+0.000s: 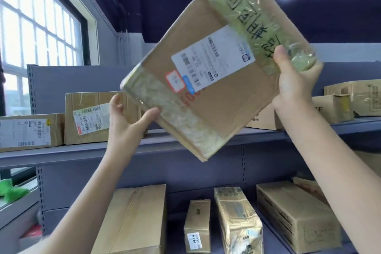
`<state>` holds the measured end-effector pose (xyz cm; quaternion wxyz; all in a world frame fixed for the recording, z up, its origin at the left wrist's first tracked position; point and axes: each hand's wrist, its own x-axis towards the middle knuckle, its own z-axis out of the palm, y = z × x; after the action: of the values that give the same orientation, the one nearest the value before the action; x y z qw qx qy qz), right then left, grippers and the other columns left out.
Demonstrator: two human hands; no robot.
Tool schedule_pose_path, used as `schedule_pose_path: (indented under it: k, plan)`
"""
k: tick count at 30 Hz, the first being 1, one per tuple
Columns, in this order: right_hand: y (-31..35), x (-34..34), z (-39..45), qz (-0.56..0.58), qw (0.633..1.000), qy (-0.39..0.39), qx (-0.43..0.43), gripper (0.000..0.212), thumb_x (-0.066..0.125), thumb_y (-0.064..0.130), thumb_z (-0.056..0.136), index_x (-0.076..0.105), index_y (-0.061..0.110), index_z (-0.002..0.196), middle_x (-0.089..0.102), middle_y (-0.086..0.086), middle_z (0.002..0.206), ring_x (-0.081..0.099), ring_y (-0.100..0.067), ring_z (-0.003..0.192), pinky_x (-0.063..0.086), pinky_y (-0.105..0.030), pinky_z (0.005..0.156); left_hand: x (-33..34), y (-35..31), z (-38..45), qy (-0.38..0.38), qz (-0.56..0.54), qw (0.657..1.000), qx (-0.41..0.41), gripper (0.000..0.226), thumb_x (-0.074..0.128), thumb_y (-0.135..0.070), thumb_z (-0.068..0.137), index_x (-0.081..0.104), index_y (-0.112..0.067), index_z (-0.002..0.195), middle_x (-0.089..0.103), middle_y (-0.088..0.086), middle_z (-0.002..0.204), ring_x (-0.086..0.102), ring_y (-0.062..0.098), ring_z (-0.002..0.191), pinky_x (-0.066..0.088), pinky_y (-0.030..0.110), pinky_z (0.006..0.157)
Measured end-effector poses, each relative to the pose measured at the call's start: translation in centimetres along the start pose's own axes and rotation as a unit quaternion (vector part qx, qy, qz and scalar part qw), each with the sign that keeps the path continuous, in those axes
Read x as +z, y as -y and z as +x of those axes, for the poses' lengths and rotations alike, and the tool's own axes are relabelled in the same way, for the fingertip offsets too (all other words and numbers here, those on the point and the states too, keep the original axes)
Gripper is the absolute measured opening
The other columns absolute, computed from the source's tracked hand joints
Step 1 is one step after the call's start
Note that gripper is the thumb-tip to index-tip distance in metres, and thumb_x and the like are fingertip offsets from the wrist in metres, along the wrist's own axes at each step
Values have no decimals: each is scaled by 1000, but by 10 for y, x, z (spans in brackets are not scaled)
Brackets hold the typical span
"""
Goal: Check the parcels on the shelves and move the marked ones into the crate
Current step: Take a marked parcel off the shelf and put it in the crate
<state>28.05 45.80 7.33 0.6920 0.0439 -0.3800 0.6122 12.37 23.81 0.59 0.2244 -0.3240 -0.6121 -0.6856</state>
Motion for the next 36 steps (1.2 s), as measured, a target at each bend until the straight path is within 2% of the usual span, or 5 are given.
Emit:
schedule_pose_path:
  k: [7, 11, 15, 27, 36]
  plan:
    - [-21, -31, -25, -88, 984, 27, 154, 62, 81, 38, 65, 39, 24, 108, 53, -3, 121, 57, -22, 110, 48, -49, 94, 28, -2, -9, -3, -251, 968, -24, 49, 71, -7, 78, 41, -17, 116, 62, 2, 108, 65, 18, 96, 54, 39, 81]
    - [-4, -53, -17, -278, 943, 149, 102, 48, 79, 31, 68, 52, 24, 106, 65, 0, 107, 64, -15, 97, 50, -36, 90, 13, -8, 1, -9, -205, 977, 52, 39, 67, -7, 82, 47, -14, 114, 63, 0, 102, 65, 9, 87, 53, 26, 73]
    - [18, -51, -21, -254, 934, 228, 106, 37, 72, 17, 73, 53, 28, 103, 66, 7, 101, 66, -7, 87, 52, -26, 71, 3, -22, 13, 85, -112, 984, 111, 34, 62, -3, 85, 53, -22, 112, 67, -5, 95, 66, 2, 77, 53, 20, 67]
    - [-7, -92, -91, -192, 970, 1, 153, 22, 70, 12, 78, 60, 20, 96, 68, 2, 100, 64, -16, 96, 52, -36, 80, 6, -25, 19, 191, 32, 975, 110, 47, 77, -32, 73, 57, -36, 116, 65, -19, 93, 63, 1, 86, 50, 31, 86]
    - [-4, -175, -133, -177, 939, -166, 245, 59, 79, 30, 69, 54, 16, 121, 62, -4, 120, 59, -25, 109, 49, -48, 93, 22, 12, -72, 117, 87, 989, 17, 74, 69, -44, 77, 35, -21, 139, 45, 1, 140, 42, 14, 126, 38, 36, 104]
